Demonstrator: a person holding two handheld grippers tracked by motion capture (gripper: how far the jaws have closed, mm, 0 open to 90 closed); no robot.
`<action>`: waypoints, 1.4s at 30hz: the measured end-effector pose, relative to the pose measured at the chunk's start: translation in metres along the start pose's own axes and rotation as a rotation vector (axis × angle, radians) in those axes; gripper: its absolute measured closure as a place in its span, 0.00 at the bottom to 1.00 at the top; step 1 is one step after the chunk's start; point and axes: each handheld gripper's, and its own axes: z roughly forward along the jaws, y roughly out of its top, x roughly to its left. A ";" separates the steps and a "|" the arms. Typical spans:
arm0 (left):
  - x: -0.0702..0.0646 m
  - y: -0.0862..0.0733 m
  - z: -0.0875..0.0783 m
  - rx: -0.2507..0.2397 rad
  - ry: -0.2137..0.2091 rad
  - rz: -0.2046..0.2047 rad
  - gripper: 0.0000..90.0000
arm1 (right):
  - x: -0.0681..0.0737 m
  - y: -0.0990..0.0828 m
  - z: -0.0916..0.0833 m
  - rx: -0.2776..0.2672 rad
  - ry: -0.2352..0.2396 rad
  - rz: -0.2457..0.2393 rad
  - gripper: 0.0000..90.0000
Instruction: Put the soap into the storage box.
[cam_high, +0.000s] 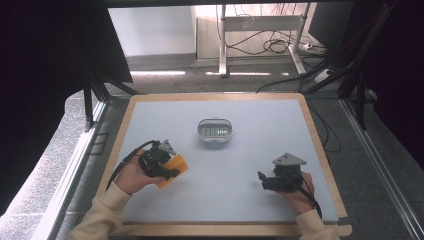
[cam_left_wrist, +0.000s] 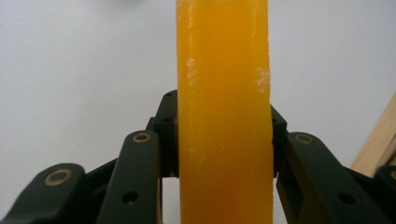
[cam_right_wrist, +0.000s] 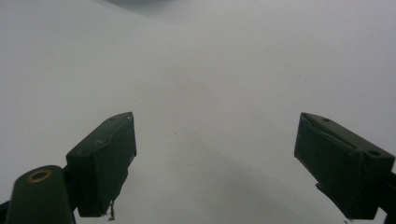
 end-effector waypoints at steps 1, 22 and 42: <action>0.000 0.000 0.000 0.000 0.000 0.000 0.69 | 0.000 0.000 0.000 0.000 0.000 0.000 0.15; 0.014 0.020 0.002 0.019 0.006 0.021 0.69 | 0.001 -0.001 0.002 0.020 0.009 -0.003 0.15; 0.035 0.041 0.008 0.054 -0.001 0.039 0.69 | 0.002 -0.001 0.004 0.027 0.015 -0.003 0.15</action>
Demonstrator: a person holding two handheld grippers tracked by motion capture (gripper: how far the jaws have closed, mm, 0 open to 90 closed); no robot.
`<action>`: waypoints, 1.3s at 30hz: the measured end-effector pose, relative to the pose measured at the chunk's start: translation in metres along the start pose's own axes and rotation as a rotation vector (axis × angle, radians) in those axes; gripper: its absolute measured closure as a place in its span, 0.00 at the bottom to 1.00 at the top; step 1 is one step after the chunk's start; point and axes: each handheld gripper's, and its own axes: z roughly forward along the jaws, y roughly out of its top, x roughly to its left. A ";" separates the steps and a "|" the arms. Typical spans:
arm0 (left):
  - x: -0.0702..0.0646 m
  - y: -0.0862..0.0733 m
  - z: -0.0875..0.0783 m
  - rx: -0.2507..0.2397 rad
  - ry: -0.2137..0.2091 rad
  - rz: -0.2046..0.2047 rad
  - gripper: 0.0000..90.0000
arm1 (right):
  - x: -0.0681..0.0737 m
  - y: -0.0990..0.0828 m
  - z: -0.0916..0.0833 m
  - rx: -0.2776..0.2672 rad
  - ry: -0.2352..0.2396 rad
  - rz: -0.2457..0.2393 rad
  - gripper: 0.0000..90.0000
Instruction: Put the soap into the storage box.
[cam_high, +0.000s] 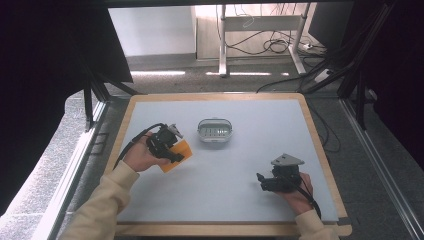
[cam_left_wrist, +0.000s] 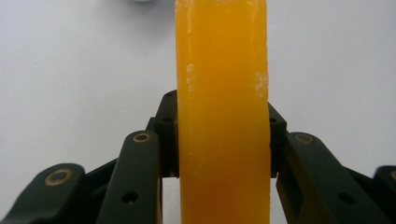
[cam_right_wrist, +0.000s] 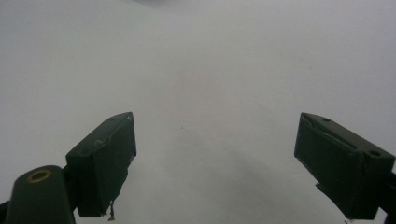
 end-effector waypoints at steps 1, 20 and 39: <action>0.000 0.000 0.000 0.000 0.000 0.000 0.69 | 0.000 0.000 0.000 0.000 0.000 0.000 0.15; 0.018 0.016 0.008 0.005 0.014 0.027 0.69 | 0.000 0.000 0.001 0.006 0.000 -0.002 0.15; 0.035 0.043 0.016 -0.004 0.014 0.092 0.69 | -0.002 -0.001 0.001 0.009 0.001 0.003 0.15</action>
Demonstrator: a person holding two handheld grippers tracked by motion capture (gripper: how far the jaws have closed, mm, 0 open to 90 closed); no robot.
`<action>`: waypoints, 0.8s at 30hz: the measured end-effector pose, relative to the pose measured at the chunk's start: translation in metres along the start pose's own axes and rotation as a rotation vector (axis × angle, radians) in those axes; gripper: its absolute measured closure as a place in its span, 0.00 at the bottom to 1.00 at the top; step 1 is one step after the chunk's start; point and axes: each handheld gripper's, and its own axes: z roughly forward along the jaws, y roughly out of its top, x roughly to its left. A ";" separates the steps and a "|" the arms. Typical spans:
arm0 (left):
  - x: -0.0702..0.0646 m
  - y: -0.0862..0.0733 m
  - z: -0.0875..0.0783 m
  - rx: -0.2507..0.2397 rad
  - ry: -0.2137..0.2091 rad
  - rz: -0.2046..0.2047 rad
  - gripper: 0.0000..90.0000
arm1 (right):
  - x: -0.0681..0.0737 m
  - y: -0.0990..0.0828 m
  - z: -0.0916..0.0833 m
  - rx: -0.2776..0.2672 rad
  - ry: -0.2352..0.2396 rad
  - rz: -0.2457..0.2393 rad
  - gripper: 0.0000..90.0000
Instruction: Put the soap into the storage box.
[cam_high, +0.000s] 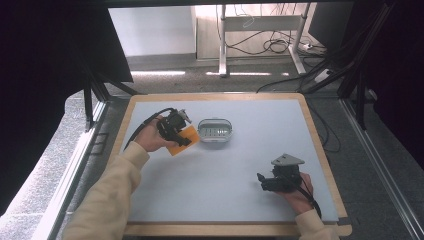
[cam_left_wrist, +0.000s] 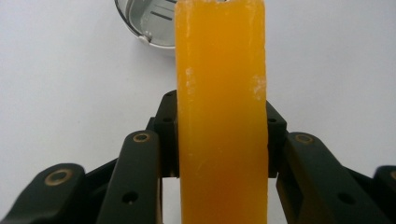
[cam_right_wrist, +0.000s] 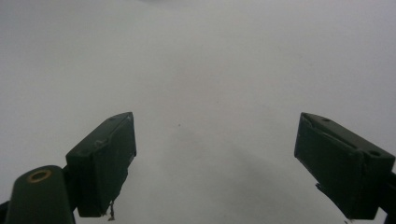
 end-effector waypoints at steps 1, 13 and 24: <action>0.001 0.001 0.000 0.000 -0.002 0.001 0.69 | 0.000 0.000 0.000 0.001 0.000 0.000 0.15; 0.014 0.020 0.007 -0.007 -0.018 0.032 0.69 | -0.001 -0.001 0.001 0.006 -0.006 0.004 0.15; 0.018 0.032 0.015 -0.003 -0.033 0.053 0.69 | -0.002 -0.001 0.001 0.006 -0.008 0.008 0.15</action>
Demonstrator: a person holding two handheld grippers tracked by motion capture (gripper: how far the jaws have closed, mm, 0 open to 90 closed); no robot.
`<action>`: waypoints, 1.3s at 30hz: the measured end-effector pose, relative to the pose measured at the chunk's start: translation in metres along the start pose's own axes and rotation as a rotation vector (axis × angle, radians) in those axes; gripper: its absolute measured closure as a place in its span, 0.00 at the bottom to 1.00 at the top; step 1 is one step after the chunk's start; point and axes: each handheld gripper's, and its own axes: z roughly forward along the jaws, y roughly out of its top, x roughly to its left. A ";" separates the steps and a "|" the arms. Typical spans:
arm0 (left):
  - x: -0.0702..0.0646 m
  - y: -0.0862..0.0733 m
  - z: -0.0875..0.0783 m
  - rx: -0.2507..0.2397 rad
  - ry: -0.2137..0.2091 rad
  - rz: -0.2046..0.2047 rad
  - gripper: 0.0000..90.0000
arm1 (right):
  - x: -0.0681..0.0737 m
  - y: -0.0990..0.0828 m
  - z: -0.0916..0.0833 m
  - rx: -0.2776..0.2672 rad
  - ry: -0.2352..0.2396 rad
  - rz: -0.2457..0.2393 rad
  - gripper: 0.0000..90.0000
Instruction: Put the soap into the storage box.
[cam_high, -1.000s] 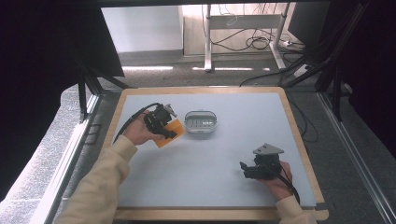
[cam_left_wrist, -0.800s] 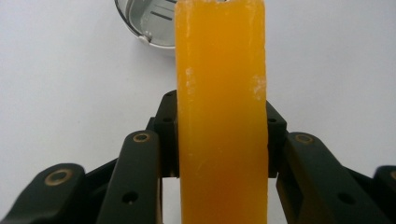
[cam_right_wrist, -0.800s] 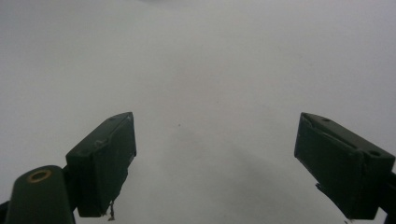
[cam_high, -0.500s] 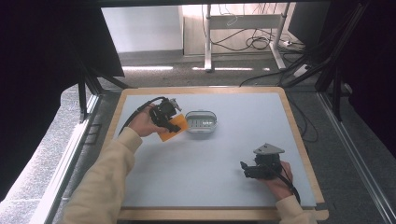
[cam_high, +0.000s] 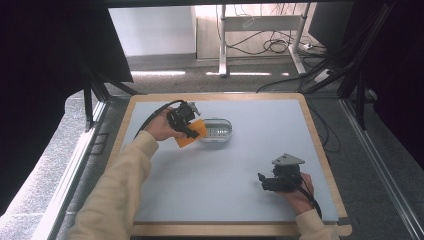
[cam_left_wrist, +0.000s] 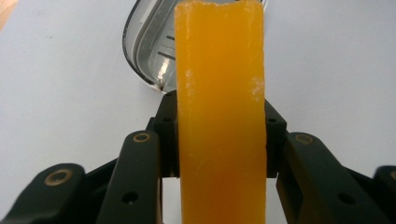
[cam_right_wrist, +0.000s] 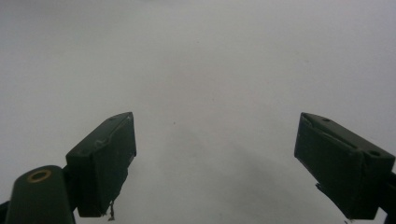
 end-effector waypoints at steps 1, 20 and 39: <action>0.001 0.001 0.001 0.002 -0.003 0.000 0.69 | 0.000 0.000 0.000 0.000 0.000 0.000 0.15; 0.005 0.017 0.007 -0.009 -0.028 0.038 0.69 | 0.000 -0.001 0.000 0.002 -0.001 -0.002 0.15; 0.014 0.044 0.018 -0.019 -0.046 0.089 0.69 | 0.000 -0.001 -0.001 -0.011 0.006 -0.006 0.15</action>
